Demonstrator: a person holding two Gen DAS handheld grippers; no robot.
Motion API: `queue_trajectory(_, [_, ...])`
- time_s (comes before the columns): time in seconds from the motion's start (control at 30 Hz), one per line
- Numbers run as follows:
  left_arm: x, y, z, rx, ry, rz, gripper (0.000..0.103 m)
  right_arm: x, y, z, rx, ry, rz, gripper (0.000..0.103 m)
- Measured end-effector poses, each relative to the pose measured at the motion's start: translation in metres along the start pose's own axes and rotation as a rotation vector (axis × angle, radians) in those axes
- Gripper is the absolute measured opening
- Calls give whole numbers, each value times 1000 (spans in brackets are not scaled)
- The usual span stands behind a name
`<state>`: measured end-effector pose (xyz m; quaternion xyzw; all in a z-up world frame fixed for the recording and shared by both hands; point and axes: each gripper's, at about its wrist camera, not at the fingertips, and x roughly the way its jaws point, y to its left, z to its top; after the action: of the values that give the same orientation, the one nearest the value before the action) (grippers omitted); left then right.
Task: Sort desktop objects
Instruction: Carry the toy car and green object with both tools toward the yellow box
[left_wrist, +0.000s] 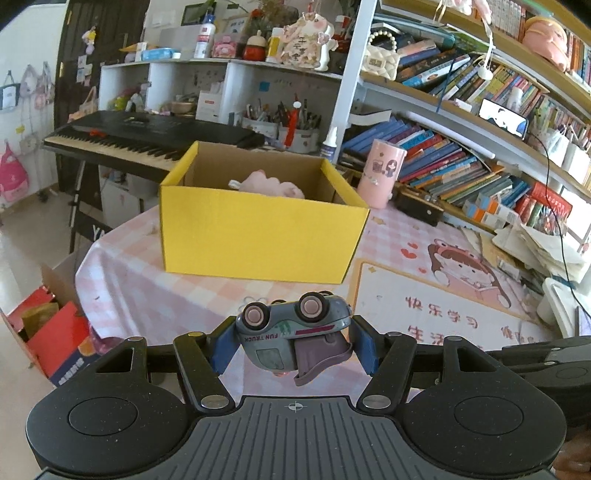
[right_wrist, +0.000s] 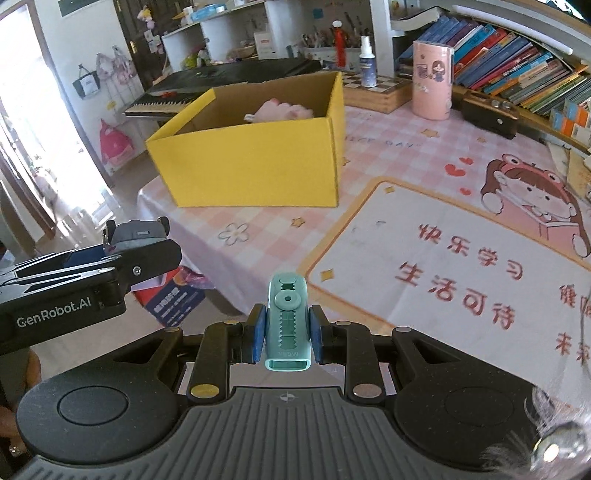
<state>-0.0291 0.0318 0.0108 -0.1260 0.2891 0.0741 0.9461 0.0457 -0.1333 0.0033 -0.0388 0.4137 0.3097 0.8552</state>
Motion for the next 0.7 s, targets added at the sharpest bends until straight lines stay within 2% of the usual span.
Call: queue_trajectory(0.7, [-21,37,3,-15,-48,36,64,5,45,4,-47,-24,29,23])
